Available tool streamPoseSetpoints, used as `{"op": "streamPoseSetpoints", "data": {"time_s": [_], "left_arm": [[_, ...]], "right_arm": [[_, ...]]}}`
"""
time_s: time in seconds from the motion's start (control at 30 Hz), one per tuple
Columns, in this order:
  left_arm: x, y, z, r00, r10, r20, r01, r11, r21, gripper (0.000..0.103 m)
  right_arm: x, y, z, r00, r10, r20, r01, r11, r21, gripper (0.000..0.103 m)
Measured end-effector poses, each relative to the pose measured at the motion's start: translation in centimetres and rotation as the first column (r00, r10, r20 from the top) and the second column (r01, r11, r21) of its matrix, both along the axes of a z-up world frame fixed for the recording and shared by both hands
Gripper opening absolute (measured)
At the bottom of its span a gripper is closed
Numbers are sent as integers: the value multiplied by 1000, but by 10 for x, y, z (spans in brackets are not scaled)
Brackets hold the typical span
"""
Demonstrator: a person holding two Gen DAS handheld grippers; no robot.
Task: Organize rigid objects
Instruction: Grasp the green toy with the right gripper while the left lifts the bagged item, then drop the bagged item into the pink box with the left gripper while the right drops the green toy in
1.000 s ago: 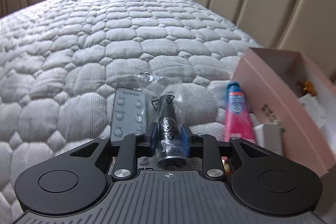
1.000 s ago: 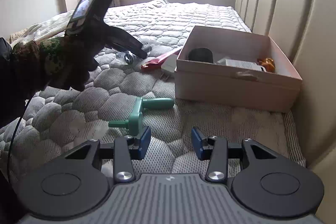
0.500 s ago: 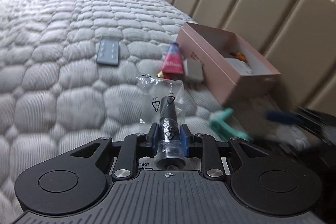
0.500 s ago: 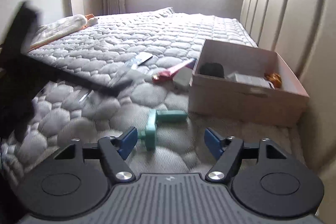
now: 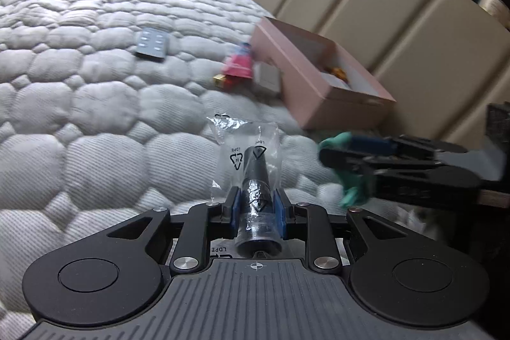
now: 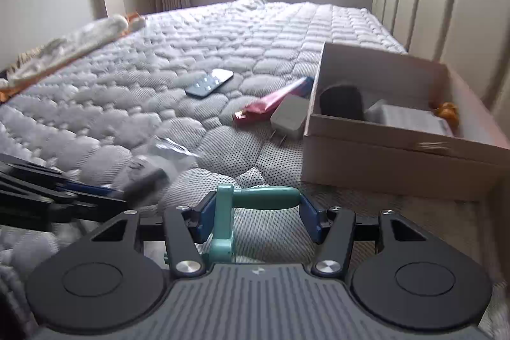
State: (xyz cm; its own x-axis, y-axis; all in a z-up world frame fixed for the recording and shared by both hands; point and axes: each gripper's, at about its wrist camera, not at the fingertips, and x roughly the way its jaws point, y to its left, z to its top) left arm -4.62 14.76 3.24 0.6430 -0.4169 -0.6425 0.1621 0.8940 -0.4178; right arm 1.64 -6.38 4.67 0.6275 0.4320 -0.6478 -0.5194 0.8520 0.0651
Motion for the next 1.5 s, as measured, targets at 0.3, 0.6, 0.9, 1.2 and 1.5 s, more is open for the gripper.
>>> {"op": "streamPoseSetpoints", "data": {"time_s": [0.3,0.6,0.9,1.2,1.5], "left_arm": [[0,-62,22,986,-167,13,167,985,-40,25],[81,-129,90,980,-147,132,146,989,21,25],[201,-175,86,995,6,99,-22,986,168,29],[192,-159,64,992,71,106,-89,980,178,28],[114,-122,49,993,19,113,-37,987,155,28]], "right_arm": [[-65,-73,53,990,-106,92,102,994,50,55],[-95,-130,48,961,-220,166,216,976,43,55],[-88,-148,37,959,-229,169,215,972,99,55],[-88,-144,26,962,-230,150,223,973,62,55],[-75,-125,22,969,-220,112,220,975,19,55]]}}
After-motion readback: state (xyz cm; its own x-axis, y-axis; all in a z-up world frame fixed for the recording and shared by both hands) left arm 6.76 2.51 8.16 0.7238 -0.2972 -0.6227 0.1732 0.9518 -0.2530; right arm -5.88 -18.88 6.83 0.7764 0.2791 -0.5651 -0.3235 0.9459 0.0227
